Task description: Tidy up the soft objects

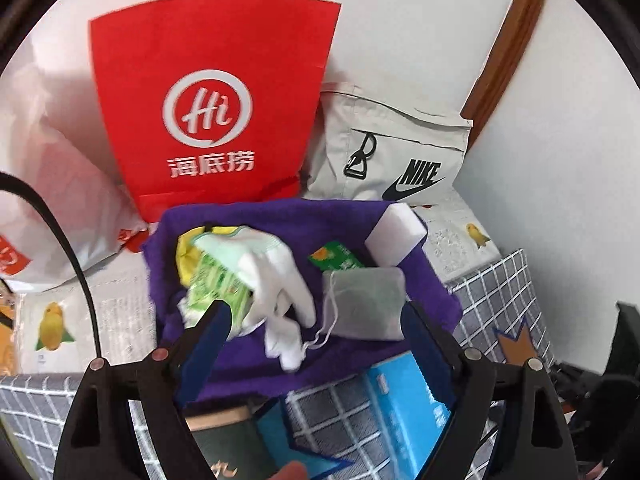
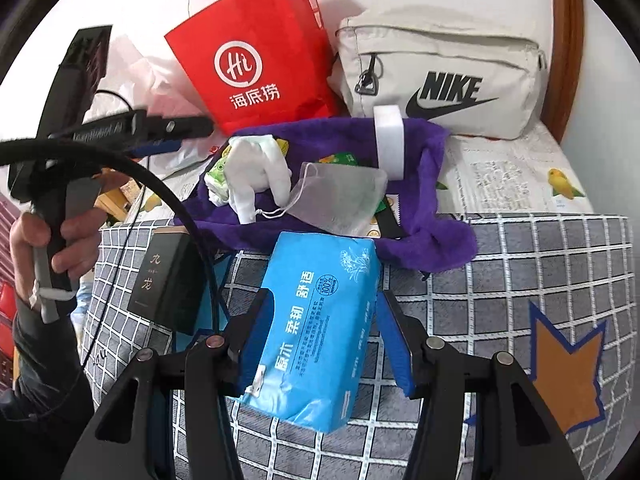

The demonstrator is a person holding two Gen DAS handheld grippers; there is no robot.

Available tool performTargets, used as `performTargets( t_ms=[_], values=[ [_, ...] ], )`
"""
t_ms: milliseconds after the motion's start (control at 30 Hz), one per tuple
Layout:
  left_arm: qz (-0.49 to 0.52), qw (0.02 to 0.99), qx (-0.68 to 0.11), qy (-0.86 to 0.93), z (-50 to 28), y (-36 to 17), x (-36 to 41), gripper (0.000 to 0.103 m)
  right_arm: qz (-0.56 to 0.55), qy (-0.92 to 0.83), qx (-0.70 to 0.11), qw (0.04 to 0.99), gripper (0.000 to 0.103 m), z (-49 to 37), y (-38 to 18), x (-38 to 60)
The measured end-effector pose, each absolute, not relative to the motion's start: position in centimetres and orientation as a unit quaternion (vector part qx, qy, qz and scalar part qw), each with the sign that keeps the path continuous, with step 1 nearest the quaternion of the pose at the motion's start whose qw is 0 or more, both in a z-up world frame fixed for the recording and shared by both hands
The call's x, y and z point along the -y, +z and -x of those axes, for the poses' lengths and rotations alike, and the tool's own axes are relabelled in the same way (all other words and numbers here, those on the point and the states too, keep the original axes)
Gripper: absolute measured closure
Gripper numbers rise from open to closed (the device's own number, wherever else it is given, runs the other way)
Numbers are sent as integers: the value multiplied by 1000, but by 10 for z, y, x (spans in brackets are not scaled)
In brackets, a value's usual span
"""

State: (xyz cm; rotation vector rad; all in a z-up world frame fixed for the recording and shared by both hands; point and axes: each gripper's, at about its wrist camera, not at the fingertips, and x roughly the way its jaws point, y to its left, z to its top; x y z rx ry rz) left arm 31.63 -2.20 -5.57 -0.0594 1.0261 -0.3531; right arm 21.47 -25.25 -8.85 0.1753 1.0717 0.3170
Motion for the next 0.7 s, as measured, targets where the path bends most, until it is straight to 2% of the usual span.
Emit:
performTargets(
  t_ms=[167, 233, 300, 367, 500, 567, 633, 700],
  values=[
    [16, 865, -479, -145, -285, -40, 4, 17, -77, 138, -493, 855, 44, -202, -71, 251],
    [8, 870, -475, -131, -270, -34, -4, 13, -76, 135, -486, 860, 39, -195, -62, 249],
    [4, 872, -474, -122, -255, -29, -10, 9, -76, 131, -481, 864, 27, -189, -55, 248],
    [2, 874, -473, -113, -238, -26, -17, 9, -72, 124, -469, 871, 22, -181, -46, 245],
    [4, 880, -463, -105, -206, -17, -23, 9, -66, 124, -459, 877, 18, -169, -36, 238],
    [10, 882, -459, -105, -189, -13, -24, 1, -59, 117, -455, 881, 18, -162, -32, 234],
    [8, 888, -447, -107, -172, -7, -22, 0, -53, 115, -452, 883, 17, -154, -28, 230],
    [-5, 895, -434, -107, -155, 0, -18, 0, -46, 111, -449, 885, 6, -147, -25, 226]
  ],
)
